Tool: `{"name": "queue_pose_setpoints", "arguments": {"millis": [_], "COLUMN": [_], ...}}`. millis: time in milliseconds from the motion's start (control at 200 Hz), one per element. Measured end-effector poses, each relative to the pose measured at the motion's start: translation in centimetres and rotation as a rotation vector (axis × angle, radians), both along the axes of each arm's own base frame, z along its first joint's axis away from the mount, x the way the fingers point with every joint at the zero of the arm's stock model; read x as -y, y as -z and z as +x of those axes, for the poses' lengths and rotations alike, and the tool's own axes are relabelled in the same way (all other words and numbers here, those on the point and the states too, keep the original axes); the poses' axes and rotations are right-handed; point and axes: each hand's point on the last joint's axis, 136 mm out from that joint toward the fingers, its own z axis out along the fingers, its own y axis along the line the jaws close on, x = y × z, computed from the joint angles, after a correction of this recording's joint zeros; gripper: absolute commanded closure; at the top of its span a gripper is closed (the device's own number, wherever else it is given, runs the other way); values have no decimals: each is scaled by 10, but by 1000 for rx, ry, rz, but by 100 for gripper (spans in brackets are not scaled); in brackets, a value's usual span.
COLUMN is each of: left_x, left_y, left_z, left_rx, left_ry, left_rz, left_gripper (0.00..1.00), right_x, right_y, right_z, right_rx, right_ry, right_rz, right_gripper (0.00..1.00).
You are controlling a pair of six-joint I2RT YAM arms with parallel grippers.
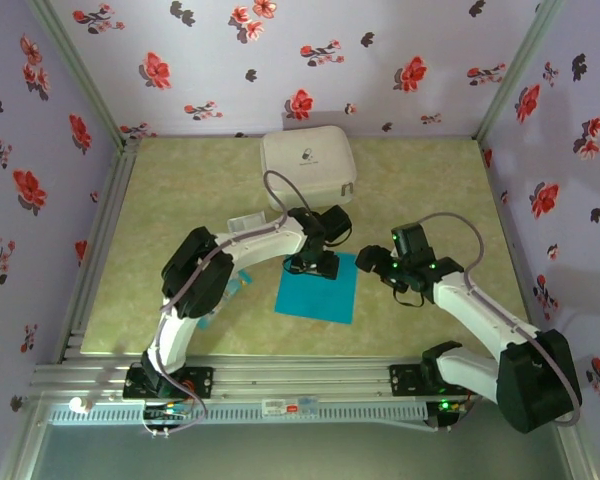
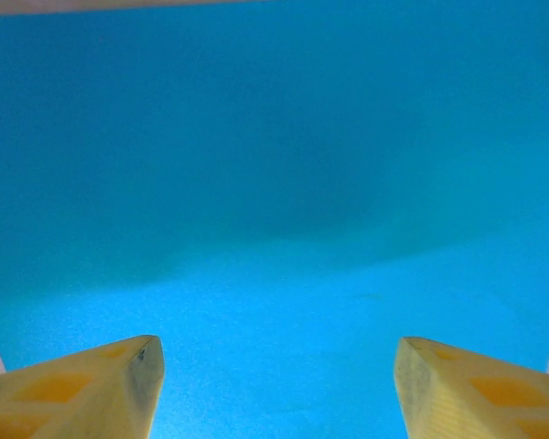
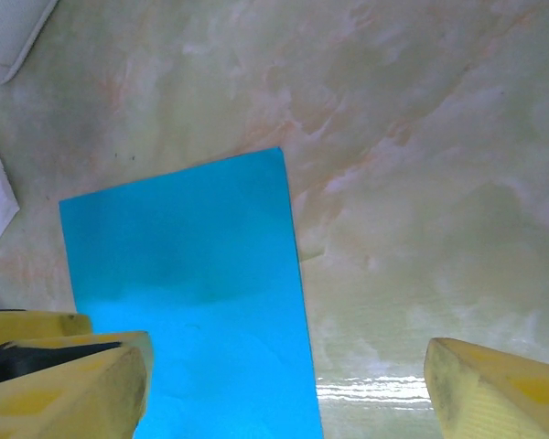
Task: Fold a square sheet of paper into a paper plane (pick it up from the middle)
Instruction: First fold the square sheet of paper in half at the center of the table.
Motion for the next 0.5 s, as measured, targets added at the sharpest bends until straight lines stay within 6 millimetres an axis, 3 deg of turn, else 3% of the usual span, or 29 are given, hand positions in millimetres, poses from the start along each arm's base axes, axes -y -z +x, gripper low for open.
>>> {"name": "queue_pose_setpoints", "arguments": {"millis": [500], "left_x": [1], "left_y": [22], "left_z": [-1], "left_rx": [-45], "left_ry": [3], "left_rz": [63], "left_gripper": [25], "right_x": [-5], "right_y": [0], "right_z": [0], "right_rx": [8], "right_ry": [-17], "right_rz": [28], "right_gripper": [14]}}
